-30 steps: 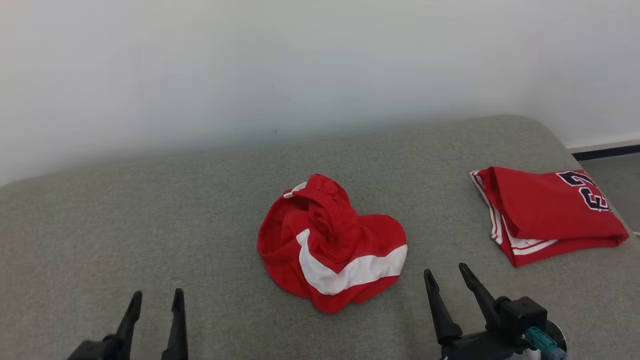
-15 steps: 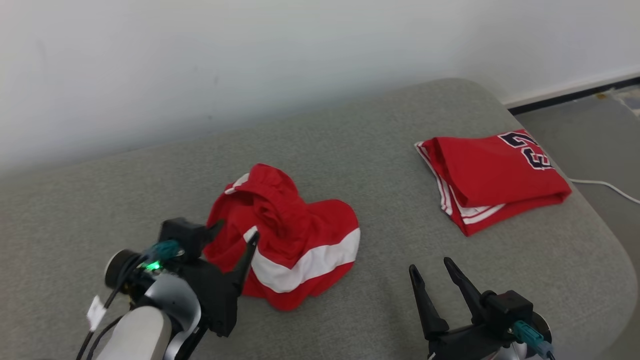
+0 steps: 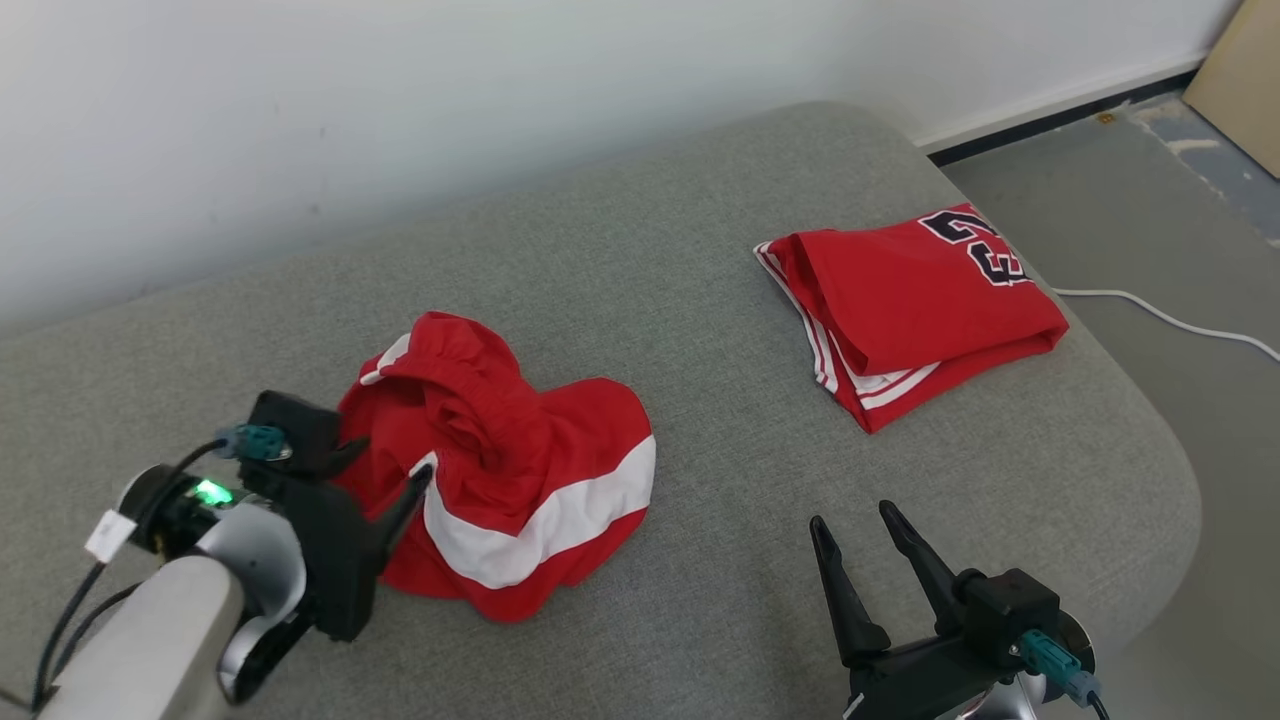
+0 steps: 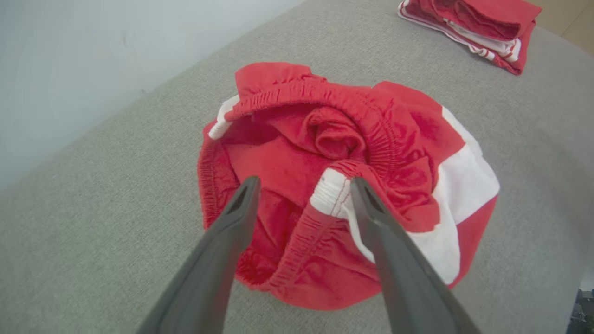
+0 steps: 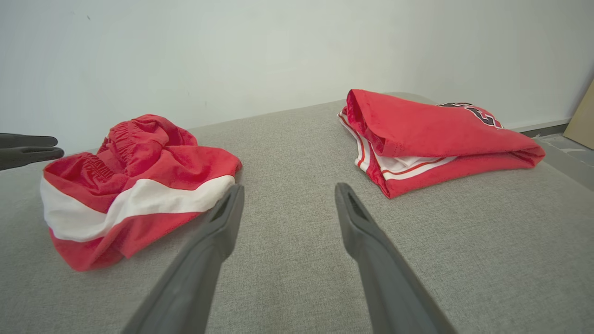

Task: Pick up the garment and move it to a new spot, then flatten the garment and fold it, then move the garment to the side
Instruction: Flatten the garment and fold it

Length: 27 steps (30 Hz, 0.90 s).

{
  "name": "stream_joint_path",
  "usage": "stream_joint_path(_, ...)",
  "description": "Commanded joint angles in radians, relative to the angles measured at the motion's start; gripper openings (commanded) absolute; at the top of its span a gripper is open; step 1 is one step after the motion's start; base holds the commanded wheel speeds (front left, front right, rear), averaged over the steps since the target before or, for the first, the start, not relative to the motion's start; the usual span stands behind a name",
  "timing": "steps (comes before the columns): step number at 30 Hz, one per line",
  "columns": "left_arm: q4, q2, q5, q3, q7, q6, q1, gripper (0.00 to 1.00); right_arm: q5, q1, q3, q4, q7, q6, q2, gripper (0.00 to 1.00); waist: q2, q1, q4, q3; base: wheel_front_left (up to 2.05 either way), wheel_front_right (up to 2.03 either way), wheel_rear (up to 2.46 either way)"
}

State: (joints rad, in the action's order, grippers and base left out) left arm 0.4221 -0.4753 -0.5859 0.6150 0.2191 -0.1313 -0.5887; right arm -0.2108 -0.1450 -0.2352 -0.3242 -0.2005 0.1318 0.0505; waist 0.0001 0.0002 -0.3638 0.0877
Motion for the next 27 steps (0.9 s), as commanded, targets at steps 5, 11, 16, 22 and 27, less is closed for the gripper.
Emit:
stream_joint_path(5, 0.045, -0.033, -0.033, 0.022, -0.005, 0.002, 0.007, 1.0, -0.002, -0.014, -0.004, 0.001, -0.002, -0.003, 0.0, 1.0, -0.0001, -0.0002, -0.013, 0.018, 0.0, 0.0, 0.0)
stream_joint_path(11, 0.092, -0.031, -0.051, 0.062, 0.006, 0.002, -0.001, 1.0, -0.01, -0.028, -0.015, 0.003, -0.006, -0.003, 0.0, 1.0, -0.0001, -0.0002, -0.021, 0.044, 0.0, 0.0, 0.0)
stream_joint_path(16, 0.116, -0.02, -0.072, 0.09, 0.004, 0.002, -0.03, 1.0, -0.008, -0.04, -0.015, 0.002, -0.011, -0.003, 0.0, 1.0, -0.0001, -0.0002, -0.028, 0.065, 0.0, 0.0, 0.0)
stream_joint_path(22, 0.102, -0.021, -0.119, 0.134, -0.031, 0.002, -0.067, 0.0, -0.006, -0.045, -0.007, -0.004, -0.015, -0.003, 0.0, 1.0, -0.0001, -0.0002, -0.024, 0.073, 0.0, 0.0, 0.0)
stream_joint_path(27, 0.096, -0.021, -0.119, 0.12, -0.107, 0.002, -0.101, 0.0, -0.008, -0.049, -0.006, -0.006, -0.017, -0.003, 0.0, 1.0, -0.0001, -0.0002, -0.017, 0.067, 0.0, 0.0, 0.0)
